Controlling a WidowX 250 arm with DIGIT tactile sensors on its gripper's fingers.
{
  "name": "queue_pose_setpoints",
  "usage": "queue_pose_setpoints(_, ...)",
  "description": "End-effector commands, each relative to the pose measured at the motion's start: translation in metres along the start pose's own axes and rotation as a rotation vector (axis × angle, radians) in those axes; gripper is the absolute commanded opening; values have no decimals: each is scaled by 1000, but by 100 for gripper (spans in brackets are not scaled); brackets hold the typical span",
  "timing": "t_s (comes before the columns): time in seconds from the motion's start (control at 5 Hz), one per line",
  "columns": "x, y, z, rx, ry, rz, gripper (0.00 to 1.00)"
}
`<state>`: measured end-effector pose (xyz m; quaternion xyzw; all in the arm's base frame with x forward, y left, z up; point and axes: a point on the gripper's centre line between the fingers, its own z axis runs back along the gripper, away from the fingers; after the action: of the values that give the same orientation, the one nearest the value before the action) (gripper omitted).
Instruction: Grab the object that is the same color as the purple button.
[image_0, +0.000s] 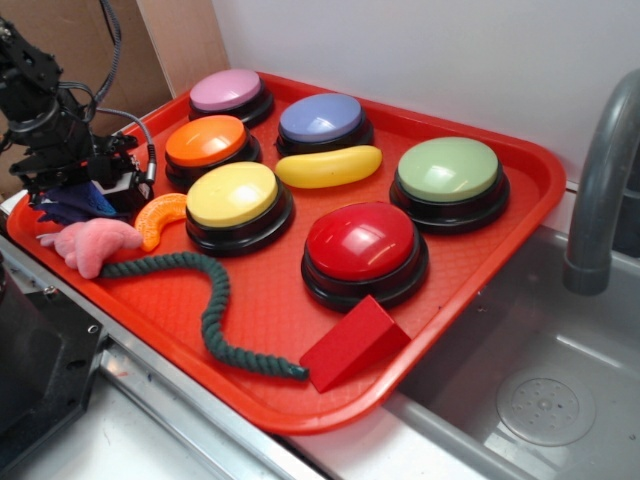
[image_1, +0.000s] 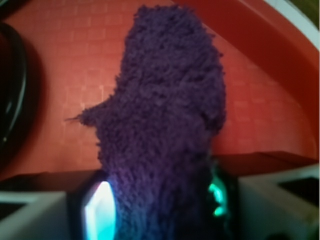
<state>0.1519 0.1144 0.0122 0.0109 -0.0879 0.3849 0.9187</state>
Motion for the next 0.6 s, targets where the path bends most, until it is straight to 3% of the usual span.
queue_pose_setpoints(0.0,5,-8,44,6,-22,-62,0)
queue_pose_setpoints(0.2,0,-29,71,-16,13,-195,0)
queue_pose_setpoints(0.4,-16,-60,99,-37,9,-332,0)
